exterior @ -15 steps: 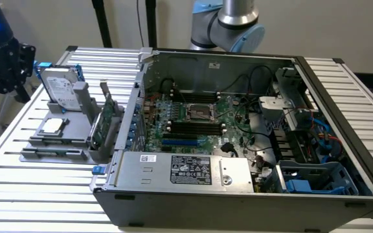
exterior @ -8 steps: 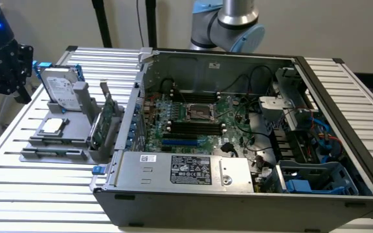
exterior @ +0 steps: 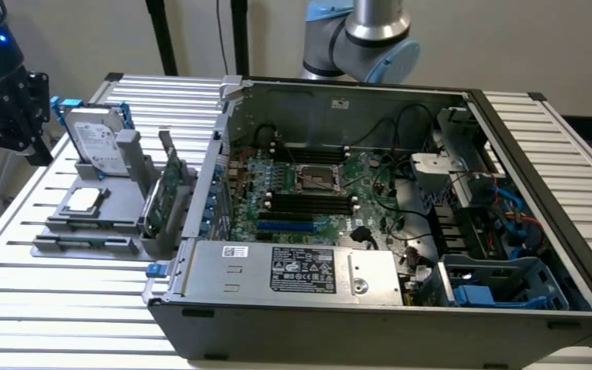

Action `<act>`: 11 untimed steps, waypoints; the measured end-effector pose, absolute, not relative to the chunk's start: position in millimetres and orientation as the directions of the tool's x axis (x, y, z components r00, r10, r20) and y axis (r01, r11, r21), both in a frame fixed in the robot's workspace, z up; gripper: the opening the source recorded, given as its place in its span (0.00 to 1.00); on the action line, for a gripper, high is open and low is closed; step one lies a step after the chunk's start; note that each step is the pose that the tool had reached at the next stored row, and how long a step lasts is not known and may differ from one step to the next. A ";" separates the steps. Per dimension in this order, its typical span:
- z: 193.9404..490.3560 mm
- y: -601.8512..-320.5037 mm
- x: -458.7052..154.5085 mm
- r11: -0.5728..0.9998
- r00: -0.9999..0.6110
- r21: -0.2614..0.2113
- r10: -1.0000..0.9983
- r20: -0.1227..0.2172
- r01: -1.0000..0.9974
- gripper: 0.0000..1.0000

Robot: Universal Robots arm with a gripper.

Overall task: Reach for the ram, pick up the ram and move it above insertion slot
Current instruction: 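Pick up the ram and move it above insertion slot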

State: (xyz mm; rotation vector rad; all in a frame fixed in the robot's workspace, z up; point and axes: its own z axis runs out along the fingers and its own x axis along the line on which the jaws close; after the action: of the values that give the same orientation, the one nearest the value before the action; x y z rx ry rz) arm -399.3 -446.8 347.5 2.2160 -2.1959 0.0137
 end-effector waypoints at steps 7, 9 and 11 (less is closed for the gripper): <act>347.2 -447.0 -396.0 -0.046 0.046 0.005 -0.999 0.022 -0.999 0.11; 347.0 -447.3 -395.6 -0.046 0.047 0.006 -0.999 0.022 -0.999 0.11; 346.5 -447.6 -395.6 -0.048 0.048 0.007 -0.999 0.022 -0.999 0.12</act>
State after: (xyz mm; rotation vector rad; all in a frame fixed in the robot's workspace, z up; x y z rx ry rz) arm -395.6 -447.6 346.5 2.2593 -2.1540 0.0167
